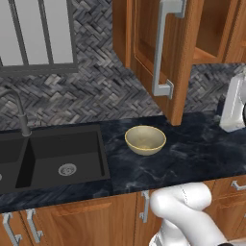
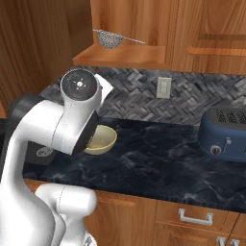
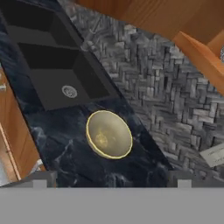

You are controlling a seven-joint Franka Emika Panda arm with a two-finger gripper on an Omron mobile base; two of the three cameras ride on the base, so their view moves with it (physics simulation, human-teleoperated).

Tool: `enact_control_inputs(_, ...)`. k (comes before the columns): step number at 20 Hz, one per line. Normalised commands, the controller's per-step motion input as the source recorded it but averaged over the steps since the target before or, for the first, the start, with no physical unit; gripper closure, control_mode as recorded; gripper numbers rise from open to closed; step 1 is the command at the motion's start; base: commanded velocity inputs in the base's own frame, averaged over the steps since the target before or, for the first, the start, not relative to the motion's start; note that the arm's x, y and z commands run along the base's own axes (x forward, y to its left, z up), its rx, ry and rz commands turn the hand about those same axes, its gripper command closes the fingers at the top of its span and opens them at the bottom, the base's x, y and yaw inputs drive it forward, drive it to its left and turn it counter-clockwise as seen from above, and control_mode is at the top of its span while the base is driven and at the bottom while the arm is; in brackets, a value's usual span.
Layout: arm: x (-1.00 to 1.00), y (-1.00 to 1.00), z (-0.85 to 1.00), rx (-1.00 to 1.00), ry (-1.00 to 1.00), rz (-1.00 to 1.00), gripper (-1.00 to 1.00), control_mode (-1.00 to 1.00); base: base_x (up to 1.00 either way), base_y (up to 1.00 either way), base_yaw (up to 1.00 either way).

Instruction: Open the cabinet and setup a tea strainer by placing it in the bowl upright.

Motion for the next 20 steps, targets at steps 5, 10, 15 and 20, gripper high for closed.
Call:
enact_control_inputs(5,0.32,0.0,0.45,-0.21,-0.19,0.03,-1.0,-1.0,0.0,0.0,0.0)
enact_control_inputs(10,0.24,0.0,0.57,-0.21,0.0,0.08,-1.0,-1.0,0.0,0.0,0.0)
enact_control_inputs(15,0.27,0.02,0.26,-0.01,0.03,0.15,-1.0,-1.0,0.0,0.0,0.0)
enact_control_inputs(20,0.35,0.01,0.33,-0.03,0.0,0.19,-1.0,-1.0,0.0,0.0,0.0)
